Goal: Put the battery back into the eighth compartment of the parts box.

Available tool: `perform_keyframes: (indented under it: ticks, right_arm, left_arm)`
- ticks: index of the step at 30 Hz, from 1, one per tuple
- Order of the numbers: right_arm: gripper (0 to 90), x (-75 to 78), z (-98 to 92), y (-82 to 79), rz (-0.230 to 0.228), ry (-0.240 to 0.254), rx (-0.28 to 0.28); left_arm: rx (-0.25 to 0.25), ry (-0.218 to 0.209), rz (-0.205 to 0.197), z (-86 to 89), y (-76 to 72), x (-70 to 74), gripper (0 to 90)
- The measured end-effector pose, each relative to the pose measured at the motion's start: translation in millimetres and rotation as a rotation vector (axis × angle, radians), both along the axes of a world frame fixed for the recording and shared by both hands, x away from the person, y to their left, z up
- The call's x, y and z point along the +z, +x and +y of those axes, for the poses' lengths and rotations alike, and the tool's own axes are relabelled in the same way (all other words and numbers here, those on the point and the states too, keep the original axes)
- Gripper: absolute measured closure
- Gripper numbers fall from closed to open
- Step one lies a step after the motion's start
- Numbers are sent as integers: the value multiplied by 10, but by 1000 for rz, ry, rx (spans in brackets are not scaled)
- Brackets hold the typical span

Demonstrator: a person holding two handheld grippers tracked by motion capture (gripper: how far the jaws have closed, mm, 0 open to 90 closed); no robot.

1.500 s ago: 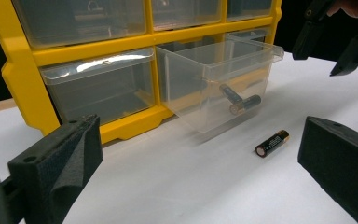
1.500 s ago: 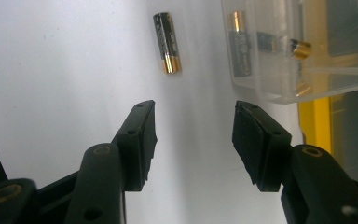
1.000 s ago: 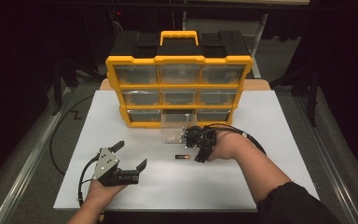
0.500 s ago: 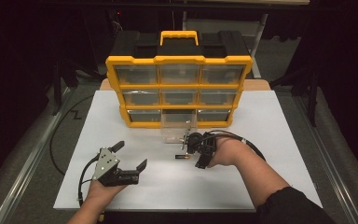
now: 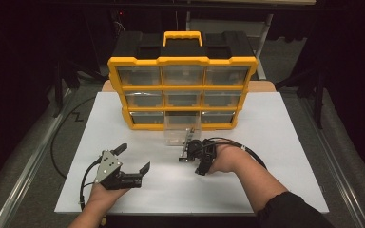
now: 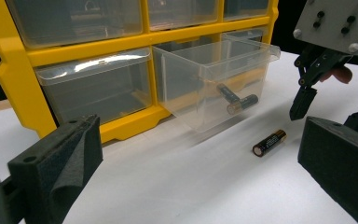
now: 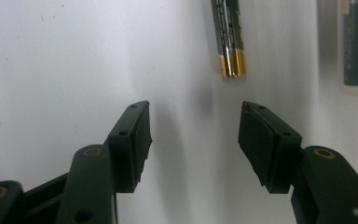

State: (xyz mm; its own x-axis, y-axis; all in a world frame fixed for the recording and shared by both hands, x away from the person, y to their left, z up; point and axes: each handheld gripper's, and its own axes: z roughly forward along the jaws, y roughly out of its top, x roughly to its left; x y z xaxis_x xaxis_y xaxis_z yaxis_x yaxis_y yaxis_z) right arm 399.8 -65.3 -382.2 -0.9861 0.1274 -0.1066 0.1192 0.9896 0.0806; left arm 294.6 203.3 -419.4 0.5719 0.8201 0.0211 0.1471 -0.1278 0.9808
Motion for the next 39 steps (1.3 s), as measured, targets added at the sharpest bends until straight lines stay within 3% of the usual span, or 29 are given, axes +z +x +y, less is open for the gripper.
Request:
perform_keyframes:
  ticks: [16, 30, 39]
  right_arm:
    - [441, -63, 165, 1, -38, 22, 45]
    - [443, -83, 286, 17, -63, 11, 62]
    - [525, -133, 331, 68, -67, 7, 102]
  left_arm:
    - [-7, 4, 2, 1, -1, 0, 7]
    - [-10, 3, 0, 4, -4, 3, 7]
    - [-12, 2, 0, 5, -2, 2, 7]
